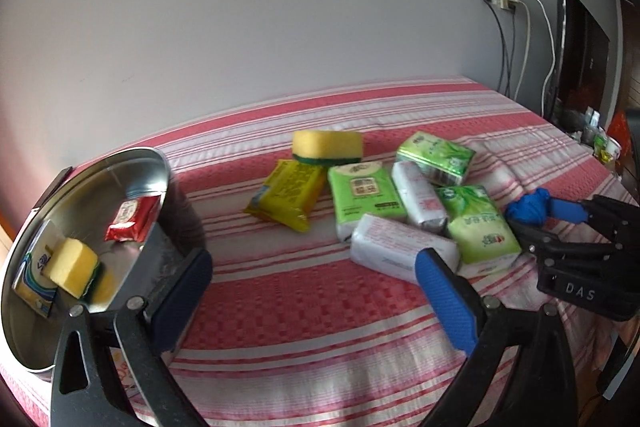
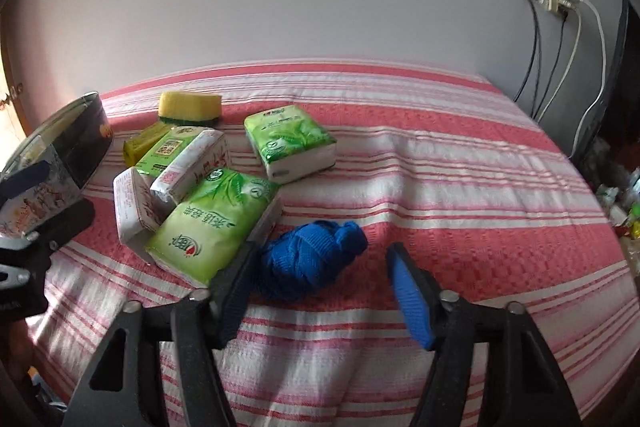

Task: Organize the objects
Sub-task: 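Move both grippers back toward the remaining items on the bed, then grasp the blue cloth with the right gripper while the left approaches the white soap bar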

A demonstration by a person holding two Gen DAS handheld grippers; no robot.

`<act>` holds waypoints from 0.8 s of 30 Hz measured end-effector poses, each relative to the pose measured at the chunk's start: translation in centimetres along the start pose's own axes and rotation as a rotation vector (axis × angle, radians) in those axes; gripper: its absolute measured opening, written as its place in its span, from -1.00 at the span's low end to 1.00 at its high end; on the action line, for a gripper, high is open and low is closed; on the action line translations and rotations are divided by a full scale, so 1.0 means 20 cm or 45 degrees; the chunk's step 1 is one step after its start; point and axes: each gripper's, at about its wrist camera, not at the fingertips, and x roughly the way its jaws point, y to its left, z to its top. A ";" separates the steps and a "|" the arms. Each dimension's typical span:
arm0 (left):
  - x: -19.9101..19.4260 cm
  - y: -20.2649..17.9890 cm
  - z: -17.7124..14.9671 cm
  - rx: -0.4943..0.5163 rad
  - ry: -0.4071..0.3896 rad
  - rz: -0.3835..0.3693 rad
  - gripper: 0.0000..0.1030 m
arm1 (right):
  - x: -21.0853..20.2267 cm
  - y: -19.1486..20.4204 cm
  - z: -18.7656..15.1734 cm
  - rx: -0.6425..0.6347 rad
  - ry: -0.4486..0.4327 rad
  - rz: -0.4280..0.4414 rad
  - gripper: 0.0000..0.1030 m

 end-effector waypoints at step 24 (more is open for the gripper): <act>0.12 -0.15 0.03 0.166 0.149 -0.154 0.99 | -0.02 -0.04 -0.02 0.090 -0.029 0.032 -0.25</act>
